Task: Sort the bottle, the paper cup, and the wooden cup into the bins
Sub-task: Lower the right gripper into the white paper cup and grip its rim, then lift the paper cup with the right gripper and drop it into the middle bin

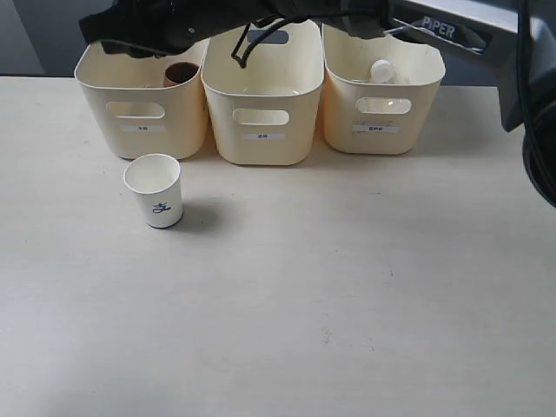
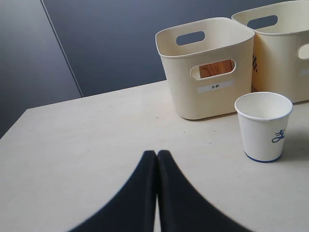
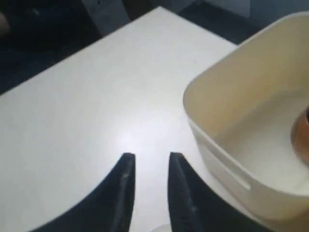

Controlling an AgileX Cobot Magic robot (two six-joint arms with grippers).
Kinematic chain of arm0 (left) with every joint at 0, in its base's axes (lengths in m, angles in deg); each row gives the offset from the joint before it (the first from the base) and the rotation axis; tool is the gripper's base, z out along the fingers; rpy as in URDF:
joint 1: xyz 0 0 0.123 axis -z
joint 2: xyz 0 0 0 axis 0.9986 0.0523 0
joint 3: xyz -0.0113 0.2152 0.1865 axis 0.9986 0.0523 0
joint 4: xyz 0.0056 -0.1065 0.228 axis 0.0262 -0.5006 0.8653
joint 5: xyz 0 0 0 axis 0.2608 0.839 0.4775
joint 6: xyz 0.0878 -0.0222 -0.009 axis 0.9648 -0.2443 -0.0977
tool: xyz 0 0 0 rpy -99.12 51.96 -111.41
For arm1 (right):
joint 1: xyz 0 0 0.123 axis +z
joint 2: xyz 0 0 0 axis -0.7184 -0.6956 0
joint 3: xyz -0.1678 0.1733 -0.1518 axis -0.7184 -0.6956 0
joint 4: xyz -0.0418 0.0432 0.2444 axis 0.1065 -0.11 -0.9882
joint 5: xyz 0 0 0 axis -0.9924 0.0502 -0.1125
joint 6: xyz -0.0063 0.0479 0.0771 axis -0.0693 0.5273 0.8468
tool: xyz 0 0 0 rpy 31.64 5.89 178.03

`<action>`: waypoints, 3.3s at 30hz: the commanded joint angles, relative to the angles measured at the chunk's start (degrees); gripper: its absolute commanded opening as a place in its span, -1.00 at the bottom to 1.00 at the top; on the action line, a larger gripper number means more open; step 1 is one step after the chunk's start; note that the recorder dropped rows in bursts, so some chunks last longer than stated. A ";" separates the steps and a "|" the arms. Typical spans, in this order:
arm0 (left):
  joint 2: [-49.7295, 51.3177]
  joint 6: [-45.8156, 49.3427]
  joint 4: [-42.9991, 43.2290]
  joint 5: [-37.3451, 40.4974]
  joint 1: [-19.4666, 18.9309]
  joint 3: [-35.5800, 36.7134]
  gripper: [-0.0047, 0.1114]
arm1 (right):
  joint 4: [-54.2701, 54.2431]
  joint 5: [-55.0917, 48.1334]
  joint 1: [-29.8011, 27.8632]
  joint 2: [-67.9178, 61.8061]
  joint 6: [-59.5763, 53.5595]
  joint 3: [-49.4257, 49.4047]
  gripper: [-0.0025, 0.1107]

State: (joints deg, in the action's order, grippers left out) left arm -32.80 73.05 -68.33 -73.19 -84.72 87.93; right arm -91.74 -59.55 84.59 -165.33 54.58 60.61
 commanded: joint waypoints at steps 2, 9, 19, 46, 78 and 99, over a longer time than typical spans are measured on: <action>-0.28 -0.11 0.00 -0.31 0.18 0.07 -0.92 | 13.23 -15.08 -0.02 0.41 10.76 0.16 -0.69; -0.28 -0.11 0.00 -0.31 0.18 0.07 -0.92 | 20.47 -15.80 -0.02 0.41 17.70 -1.45 -0.69; -0.28 -0.11 0.00 -0.31 0.18 0.07 -0.92 | 19.78 -15.09 0.08 -1.37 21.47 -5.07 -0.40; -0.28 -0.11 0.00 -0.31 0.18 0.07 -0.92 | 13.95 -7.50 0.08 -5.21 27.47 -5.07 0.02; -0.28 -0.11 0.00 -0.31 0.18 0.07 -0.92 | 15.02 -7.49 2.03 -6.98 28.15 -5.10 0.02; -0.28 -0.11 0.00 -0.31 0.18 0.07 -0.92 | 14.33 -6.29 2.03 -9.05 28.15 -5.10 -0.17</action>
State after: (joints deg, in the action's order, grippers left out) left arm -32.80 73.05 -68.33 -73.19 -84.72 87.93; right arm -77.74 -66.44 86.67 -174.58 82.72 55.49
